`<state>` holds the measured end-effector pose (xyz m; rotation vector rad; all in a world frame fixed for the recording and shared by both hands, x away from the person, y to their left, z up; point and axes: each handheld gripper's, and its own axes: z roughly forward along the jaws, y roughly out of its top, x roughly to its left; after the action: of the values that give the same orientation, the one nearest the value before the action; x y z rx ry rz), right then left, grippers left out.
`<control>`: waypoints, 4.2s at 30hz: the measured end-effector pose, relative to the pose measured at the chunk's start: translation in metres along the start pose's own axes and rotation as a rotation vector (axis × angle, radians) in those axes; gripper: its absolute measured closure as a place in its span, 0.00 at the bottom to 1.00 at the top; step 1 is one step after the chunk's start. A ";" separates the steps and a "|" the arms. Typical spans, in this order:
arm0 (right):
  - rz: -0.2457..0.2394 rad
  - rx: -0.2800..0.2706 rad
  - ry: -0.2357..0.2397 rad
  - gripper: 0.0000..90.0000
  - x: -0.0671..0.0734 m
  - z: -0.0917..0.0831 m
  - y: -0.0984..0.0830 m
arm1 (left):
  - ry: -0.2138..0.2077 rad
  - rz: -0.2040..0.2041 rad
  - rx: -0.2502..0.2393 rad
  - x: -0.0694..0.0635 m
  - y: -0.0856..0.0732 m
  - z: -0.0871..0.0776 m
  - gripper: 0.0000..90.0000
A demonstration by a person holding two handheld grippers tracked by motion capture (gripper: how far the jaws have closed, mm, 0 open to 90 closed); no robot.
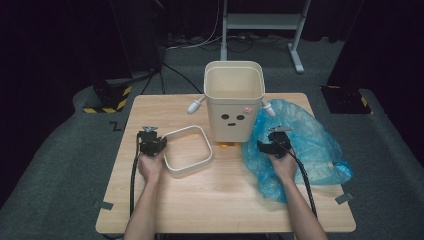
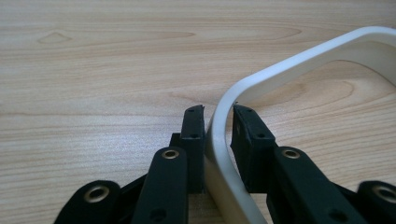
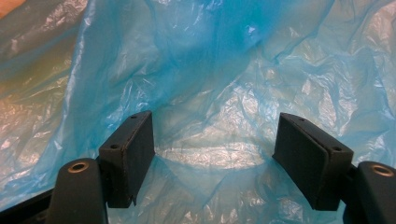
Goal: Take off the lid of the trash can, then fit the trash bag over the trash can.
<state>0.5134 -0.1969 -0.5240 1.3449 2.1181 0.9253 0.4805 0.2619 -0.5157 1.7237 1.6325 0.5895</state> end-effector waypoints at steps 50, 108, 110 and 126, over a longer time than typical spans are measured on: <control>0.027 0.033 -0.017 0.27 -0.004 -0.016 0.009 | -0.011 0.115 -0.013 -0.012 -0.010 0.008 0.36; 0.053 0.061 -0.084 0.94 -0.054 0.005 0.015 | 0.000 0.125 -0.013 -0.014 -0.010 0.009 0.36; 0.044 0.064 -0.090 0.98 -0.054 0.005 0.015 | 0.000 0.126 -0.012 -0.014 -0.010 0.009 0.36; 0.046 0.009 -0.062 1.00 -0.068 -0.035 0.025 | -0.004 0.124 -0.011 -0.014 -0.010 0.009 0.36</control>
<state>0.5322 -0.2617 -0.4799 1.4142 2.0551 0.8810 0.4788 0.2467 -0.5270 1.8263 1.5244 0.6523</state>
